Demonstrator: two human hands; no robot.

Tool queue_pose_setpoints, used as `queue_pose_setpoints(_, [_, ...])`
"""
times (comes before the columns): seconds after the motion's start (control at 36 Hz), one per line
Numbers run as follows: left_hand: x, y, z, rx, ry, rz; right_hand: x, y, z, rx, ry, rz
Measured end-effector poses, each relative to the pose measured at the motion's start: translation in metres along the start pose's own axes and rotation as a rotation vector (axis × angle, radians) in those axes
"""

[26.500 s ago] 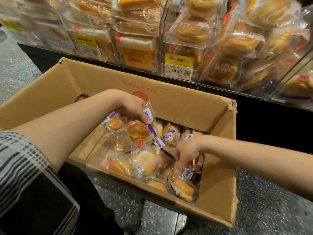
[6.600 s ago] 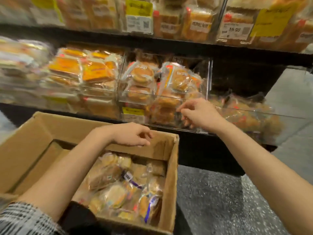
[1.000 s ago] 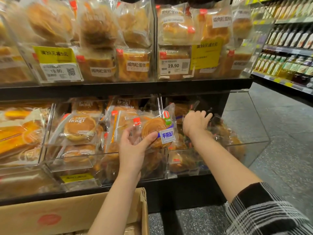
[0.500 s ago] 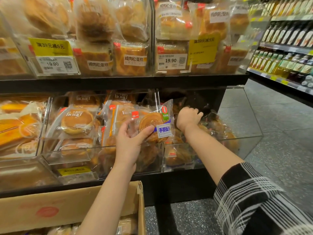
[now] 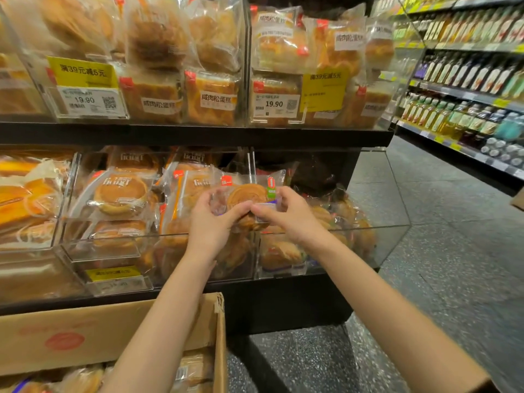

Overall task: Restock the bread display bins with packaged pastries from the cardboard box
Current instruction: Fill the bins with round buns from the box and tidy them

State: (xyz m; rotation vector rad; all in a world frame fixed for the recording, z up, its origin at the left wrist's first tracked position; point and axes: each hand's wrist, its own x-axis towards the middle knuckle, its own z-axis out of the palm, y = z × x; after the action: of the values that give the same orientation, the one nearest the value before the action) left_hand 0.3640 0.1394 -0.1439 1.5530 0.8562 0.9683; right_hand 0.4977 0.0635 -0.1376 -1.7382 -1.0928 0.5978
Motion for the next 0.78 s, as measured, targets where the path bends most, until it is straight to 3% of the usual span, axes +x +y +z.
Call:
queue_pose_setpoints(0.22, [-0.003, -0.007, 0.005, 0.222, -0.14, 0.17, 0.001, 0.01, -0.059, 0.105, 0.116, 0.063])
queue_pose_setpoints(0.36, [-0.004, -0.025, 0.009, 0.639, -0.128, 0.403, 0.021, 0.025, -0.095, 0.06, 0.334, 0.181])
queue_pose_setpoints(0.56, [-0.001, -0.029, 0.011, 0.619, -0.105, 0.417, 0.058, 0.051, -0.11, 0.027, 0.452, 0.292])
queue_pose_setpoints(0.78, [0.0, -0.03, 0.012, 0.641, -0.143, 0.452, 0.098, 0.069, -0.099, -0.082, 0.433, 0.307])
